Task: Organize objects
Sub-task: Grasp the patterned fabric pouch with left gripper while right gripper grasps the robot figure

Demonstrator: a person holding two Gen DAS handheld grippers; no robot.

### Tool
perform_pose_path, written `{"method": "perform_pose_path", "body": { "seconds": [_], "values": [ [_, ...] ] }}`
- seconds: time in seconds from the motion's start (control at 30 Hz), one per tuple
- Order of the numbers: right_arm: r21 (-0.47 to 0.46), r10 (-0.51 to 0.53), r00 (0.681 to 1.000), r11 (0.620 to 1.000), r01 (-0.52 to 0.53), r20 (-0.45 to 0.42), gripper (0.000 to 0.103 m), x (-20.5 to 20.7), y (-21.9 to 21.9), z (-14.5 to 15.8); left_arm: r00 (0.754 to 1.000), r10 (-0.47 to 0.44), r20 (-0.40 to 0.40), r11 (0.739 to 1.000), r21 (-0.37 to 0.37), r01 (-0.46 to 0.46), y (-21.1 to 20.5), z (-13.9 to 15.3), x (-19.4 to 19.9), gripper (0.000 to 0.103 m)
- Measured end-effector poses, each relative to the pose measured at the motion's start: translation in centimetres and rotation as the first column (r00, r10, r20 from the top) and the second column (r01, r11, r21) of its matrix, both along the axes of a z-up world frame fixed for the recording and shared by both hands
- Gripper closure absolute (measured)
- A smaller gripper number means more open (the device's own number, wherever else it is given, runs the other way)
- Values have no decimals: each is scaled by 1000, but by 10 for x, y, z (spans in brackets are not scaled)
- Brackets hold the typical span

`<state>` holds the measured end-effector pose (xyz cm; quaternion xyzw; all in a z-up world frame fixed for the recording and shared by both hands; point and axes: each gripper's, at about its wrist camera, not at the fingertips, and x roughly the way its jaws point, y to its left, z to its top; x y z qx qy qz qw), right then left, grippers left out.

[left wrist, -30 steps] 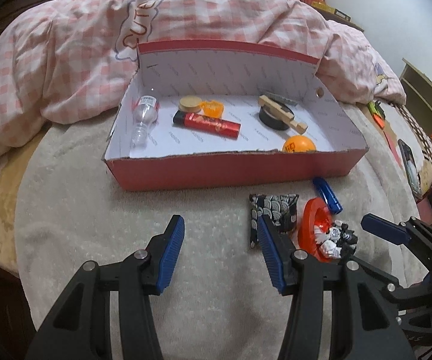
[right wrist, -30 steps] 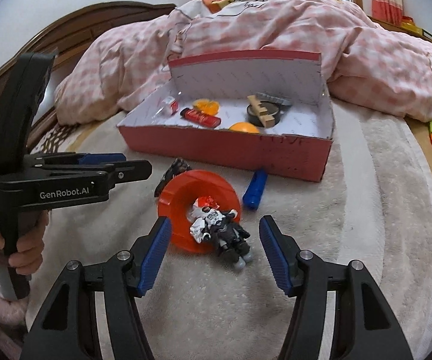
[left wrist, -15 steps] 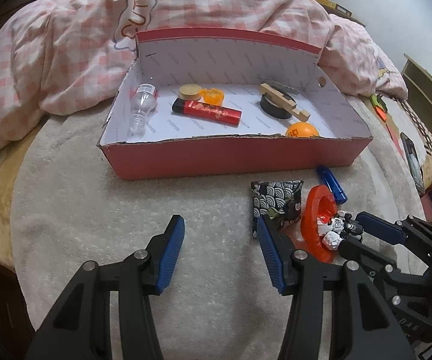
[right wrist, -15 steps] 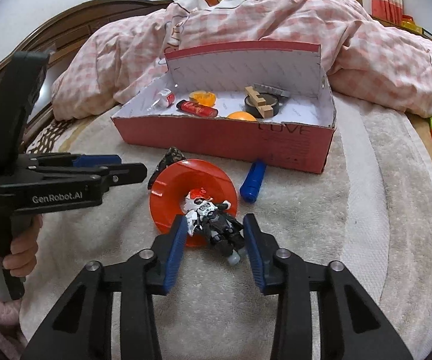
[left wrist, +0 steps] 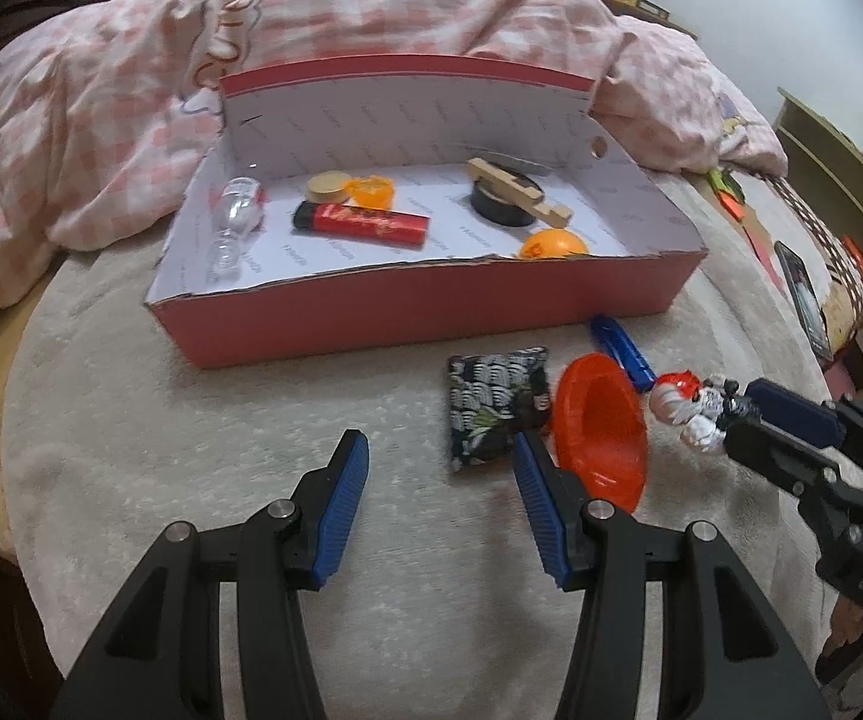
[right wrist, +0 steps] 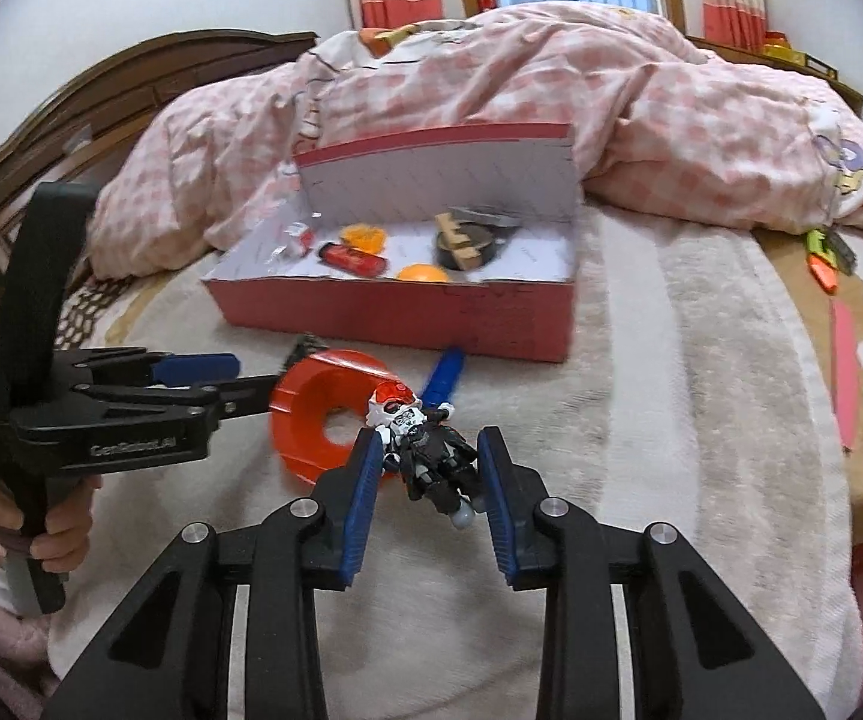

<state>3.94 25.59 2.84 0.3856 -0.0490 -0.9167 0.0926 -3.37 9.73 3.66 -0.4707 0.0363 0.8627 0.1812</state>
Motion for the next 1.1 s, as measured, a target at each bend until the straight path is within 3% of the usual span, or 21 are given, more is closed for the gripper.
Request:
{"method": "perform_pose_path", "body": {
  "seconds": [0.37, 0.63, 0.87, 0.93, 1.1],
  "values": [
    [46, -44, 997, 998, 41, 58, 69, -5, 9, -18, 997, -42, -62, 999, -30, 41, 23, -1, -13, 52],
    [38, -35, 997, 999, 33, 61, 69, -5, 11, -22, 995, -85, -47, 995, -48, 83, 36, -10, -15, 52],
    [39, -31, 997, 999, 28, 69, 69, -6, 8, -25, 995, -60, -75, 998, -12, 60, 37, -8, -27, 53],
    [34, -31, 997, 999, 28, 70, 69, -6, 8, -26, 995, -64, -70, 998, -8, 63, 37, -10, -27, 65],
    [33, -31, 997, 999, 28, 70, 69, -6, 8, -26, 993, -62, -98, 998, -37, 58, 31, -8, -16, 67]
  ]
}}
